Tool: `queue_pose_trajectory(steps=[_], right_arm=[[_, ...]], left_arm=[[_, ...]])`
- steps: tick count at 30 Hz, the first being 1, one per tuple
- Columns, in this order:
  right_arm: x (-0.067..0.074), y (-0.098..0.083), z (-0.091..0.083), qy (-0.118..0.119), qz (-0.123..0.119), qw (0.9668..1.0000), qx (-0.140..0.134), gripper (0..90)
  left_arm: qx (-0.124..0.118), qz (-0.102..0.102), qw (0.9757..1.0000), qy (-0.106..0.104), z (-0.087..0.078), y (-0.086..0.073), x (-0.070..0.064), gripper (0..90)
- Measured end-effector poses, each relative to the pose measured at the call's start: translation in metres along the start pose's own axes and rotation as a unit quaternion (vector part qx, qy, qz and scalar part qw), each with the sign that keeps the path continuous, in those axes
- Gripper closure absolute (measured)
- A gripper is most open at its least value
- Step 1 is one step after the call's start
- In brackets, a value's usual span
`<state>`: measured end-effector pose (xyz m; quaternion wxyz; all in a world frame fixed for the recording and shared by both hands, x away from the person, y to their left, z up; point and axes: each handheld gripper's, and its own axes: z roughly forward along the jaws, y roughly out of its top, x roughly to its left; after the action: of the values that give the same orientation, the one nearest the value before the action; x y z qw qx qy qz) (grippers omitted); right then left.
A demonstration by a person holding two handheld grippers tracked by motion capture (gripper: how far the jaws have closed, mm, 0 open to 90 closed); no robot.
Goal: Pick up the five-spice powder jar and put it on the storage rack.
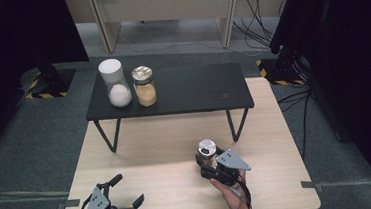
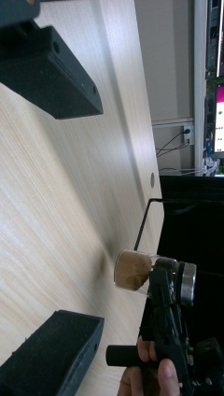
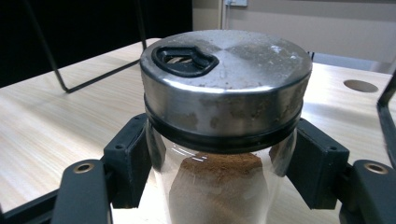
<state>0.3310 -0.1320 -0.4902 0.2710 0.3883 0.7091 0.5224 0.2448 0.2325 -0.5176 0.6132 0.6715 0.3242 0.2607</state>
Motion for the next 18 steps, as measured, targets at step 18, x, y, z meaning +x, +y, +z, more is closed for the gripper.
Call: queue_pose_trajectory(steps=[18], right_arm=[[0.011, 0.022, -0.005, 0.029, -0.008, 0.9996, -0.002, 31.0]], left_arm=[[0.0, 0.0, 1.0, 0.0, 0.0, 0.0, 0.0, 0.7]])
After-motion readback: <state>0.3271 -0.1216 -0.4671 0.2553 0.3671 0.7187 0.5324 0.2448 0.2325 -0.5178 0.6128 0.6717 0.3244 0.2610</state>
